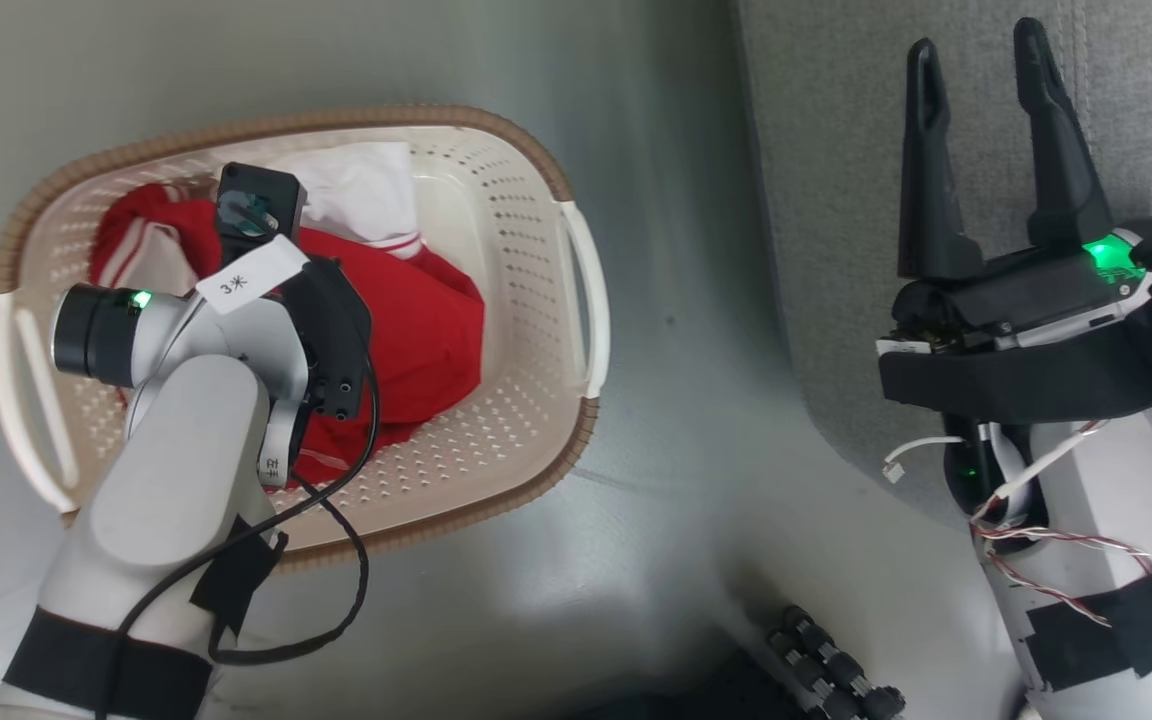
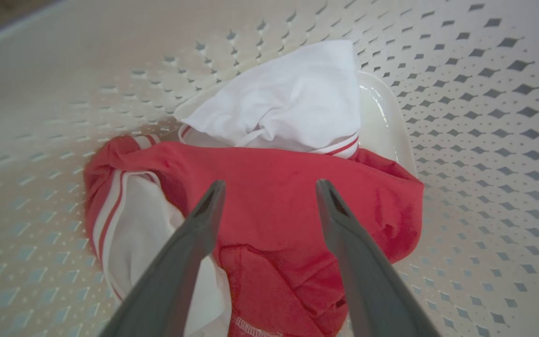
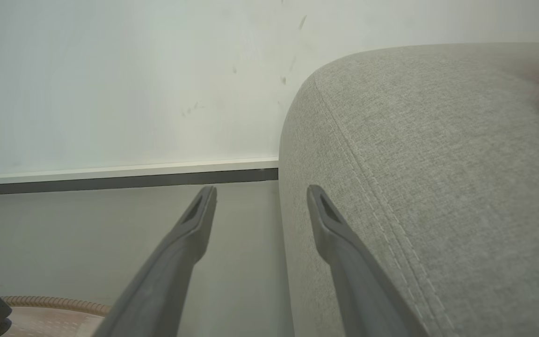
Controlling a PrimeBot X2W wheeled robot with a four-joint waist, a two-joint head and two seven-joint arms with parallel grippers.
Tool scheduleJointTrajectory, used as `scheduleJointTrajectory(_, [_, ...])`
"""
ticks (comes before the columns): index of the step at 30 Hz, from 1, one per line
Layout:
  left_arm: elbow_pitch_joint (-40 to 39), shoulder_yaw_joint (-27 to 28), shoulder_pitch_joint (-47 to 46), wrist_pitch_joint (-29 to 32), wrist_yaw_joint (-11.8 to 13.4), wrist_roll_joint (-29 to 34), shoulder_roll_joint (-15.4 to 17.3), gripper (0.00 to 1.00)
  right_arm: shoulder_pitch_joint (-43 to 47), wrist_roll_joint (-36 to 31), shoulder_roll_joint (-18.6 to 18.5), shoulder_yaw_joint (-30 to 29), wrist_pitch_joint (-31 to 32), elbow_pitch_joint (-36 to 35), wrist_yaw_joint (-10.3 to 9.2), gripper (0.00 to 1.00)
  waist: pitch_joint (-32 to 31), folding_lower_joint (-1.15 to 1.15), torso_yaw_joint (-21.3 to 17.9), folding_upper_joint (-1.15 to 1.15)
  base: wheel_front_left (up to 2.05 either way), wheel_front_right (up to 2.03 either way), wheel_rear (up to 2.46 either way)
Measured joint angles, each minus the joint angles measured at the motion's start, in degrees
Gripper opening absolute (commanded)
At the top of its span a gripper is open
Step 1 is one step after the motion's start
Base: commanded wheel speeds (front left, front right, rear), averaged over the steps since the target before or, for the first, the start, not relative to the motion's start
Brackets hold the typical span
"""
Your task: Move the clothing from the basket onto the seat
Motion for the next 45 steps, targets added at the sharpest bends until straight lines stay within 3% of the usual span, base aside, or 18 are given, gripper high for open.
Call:
scheduleJointTrajectory(17, [6.79, 0.62, -0.84, 1.67, 0.54, 1.72, 1.47, 1.00, -0.95, 0.34, 1.55, 0.42, -1.03, -0.04, 1.09, 1.00, 3.22, -0.01, -3.17, -0.02, 0.00, 0.00, 0.00])
scheduleJointTrajectory(45, [15.89, 2.09, -3.49, 1.56, 1.03, 2.68, -0.91, 1.00, 1.31, -1.75, 0.71, -0.77, -1.58, -3.36, 2.03, 1.00, 6.23, -0.01, -2.36, -0.02, 0.00, 0.00, 0.00])
